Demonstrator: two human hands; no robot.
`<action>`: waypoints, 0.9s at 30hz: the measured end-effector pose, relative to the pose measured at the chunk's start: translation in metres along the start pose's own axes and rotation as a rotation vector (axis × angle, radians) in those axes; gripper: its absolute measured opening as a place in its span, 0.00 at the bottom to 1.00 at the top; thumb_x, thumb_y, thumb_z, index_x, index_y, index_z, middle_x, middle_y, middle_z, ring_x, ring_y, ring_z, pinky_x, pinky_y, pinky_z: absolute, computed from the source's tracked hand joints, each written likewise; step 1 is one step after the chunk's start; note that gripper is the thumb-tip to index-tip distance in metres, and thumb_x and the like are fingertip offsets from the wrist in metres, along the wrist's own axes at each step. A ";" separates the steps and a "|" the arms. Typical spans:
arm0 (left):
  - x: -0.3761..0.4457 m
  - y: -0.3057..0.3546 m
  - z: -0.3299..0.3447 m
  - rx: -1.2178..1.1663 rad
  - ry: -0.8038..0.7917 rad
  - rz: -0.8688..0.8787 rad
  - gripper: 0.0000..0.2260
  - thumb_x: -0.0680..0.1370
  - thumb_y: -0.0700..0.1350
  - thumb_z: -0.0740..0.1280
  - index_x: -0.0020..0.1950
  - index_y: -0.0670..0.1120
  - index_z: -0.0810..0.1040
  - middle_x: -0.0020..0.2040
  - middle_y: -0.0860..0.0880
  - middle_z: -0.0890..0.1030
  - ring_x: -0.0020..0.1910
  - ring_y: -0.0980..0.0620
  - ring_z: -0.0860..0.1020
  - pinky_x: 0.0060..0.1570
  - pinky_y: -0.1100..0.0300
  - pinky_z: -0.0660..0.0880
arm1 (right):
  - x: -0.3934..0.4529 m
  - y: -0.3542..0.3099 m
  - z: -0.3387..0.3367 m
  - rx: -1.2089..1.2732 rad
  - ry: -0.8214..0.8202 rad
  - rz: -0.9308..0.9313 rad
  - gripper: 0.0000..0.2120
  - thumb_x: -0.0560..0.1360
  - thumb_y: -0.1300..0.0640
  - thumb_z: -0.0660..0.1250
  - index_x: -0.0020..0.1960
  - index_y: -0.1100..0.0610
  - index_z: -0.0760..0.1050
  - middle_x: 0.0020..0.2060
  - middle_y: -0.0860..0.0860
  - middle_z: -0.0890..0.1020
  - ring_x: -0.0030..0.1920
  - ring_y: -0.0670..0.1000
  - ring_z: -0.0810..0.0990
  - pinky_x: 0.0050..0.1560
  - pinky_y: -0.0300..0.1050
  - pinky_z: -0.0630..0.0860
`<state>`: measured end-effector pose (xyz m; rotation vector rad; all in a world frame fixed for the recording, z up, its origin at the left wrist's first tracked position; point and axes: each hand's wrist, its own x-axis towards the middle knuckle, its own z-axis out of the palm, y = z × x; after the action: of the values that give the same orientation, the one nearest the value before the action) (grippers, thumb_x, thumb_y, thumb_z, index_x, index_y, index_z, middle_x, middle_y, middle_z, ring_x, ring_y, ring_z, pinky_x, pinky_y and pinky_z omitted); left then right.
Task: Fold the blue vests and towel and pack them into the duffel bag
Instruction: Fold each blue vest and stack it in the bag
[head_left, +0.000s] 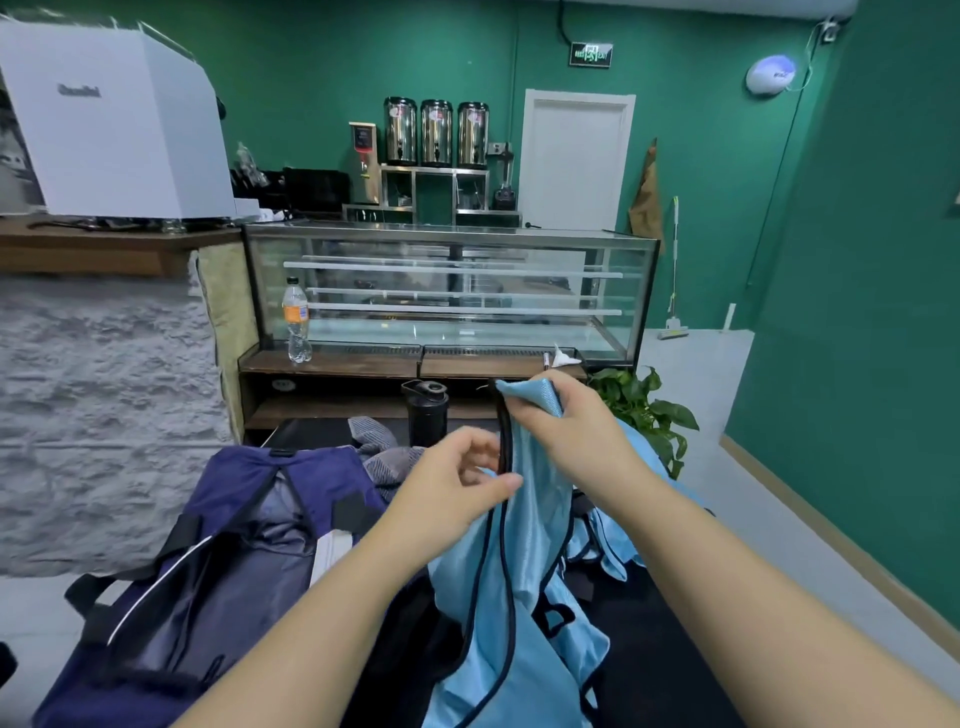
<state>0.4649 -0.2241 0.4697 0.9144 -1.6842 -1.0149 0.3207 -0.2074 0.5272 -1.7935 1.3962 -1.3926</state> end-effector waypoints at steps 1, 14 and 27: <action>-0.001 -0.004 0.004 0.035 -0.007 0.005 0.12 0.72 0.36 0.73 0.45 0.53 0.75 0.39 0.56 0.75 0.33 0.61 0.72 0.42 0.68 0.71 | 0.000 0.000 0.001 0.037 0.008 0.021 0.06 0.78 0.55 0.66 0.43 0.54 0.74 0.31 0.43 0.75 0.30 0.38 0.71 0.35 0.32 0.67; 0.008 -0.059 -0.014 0.423 0.135 -0.122 0.12 0.71 0.33 0.65 0.37 0.51 0.75 0.34 0.54 0.77 0.32 0.58 0.71 0.34 0.67 0.66 | -0.012 0.037 -0.002 -0.681 -0.375 0.015 0.13 0.73 0.47 0.71 0.56 0.48 0.74 0.46 0.45 0.78 0.49 0.49 0.76 0.45 0.41 0.70; 0.024 -0.064 -0.072 0.731 0.399 -0.247 0.06 0.73 0.40 0.65 0.42 0.49 0.69 0.38 0.50 0.76 0.40 0.44 0.75 0.40 0.54 0.67 | -0.013 0.090 -0.014 -0.875 -0.118 0.145 0.08 0.74 0.60 0.58 0.46 0.55 0.76 0.41 0.51 0.80 0.44 0.54 0.78 0.36 0.44 0.68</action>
<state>0.5348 -0.2854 0.4350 1.7036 -1.6229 -0.2970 0.2699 -0.2264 0.4531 -2.1435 2.2174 -0.5921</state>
